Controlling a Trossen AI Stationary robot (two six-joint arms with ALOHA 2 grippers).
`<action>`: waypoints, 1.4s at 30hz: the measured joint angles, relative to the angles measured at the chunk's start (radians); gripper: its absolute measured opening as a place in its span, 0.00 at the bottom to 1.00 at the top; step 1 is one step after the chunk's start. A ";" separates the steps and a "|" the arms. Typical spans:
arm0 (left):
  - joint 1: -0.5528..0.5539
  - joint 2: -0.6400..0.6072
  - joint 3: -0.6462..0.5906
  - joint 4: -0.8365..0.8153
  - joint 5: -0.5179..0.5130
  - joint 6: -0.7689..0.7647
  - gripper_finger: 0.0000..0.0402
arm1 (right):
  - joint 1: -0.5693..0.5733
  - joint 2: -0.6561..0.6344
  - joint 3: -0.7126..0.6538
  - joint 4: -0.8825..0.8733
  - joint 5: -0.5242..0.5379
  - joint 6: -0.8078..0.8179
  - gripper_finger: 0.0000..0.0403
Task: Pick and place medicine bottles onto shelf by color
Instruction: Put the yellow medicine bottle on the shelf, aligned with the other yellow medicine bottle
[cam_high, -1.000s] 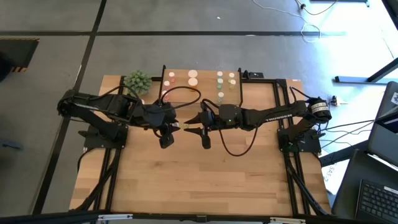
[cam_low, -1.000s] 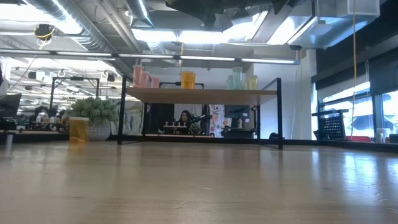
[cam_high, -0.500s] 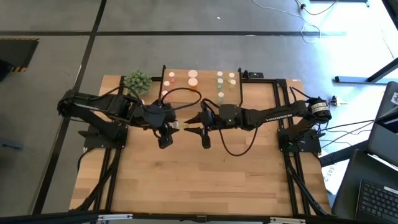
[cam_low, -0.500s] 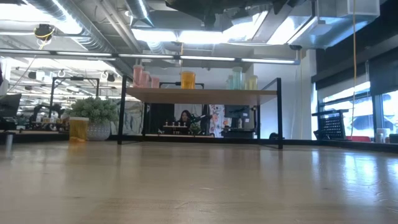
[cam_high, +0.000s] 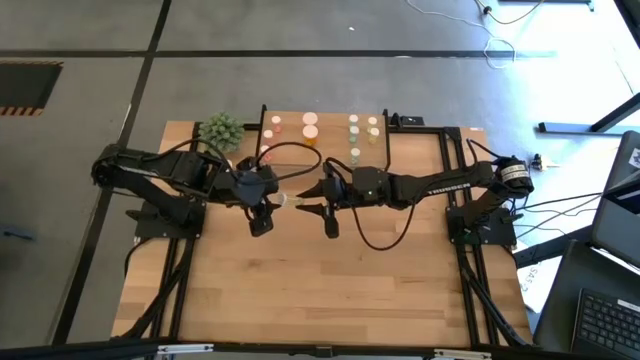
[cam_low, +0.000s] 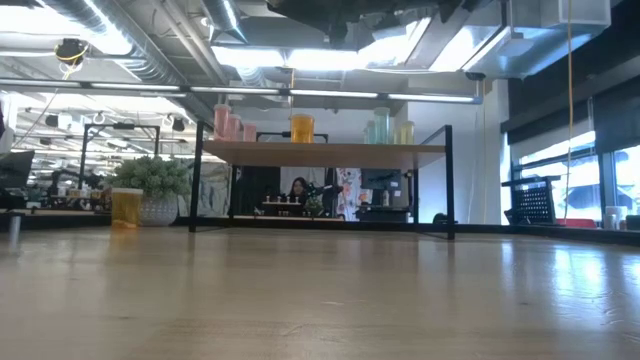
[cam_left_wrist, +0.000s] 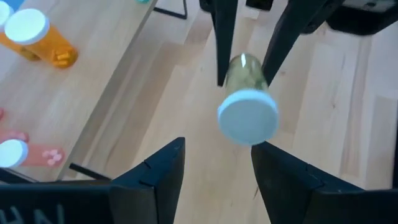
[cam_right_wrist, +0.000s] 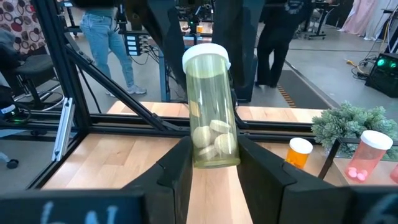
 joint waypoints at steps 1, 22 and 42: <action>0.000 -0.002 0.000 -0.006 0.000 0.000 0.45 | -0.002 -0.001 0.000 0.000 -0.002 0.001 0.30; -0.003 -0.140 0.000 -0.024 -0.028 -0.018 0.45 | -0.022 -0.375 0.000 -0.351 0.271 -0.017 0.30; 0.013 -0.126 0.000 0.123 -0.050 0.263 0.45 | -0.020 -0.431 0.000 -0.617 0.144 -0.030 0.30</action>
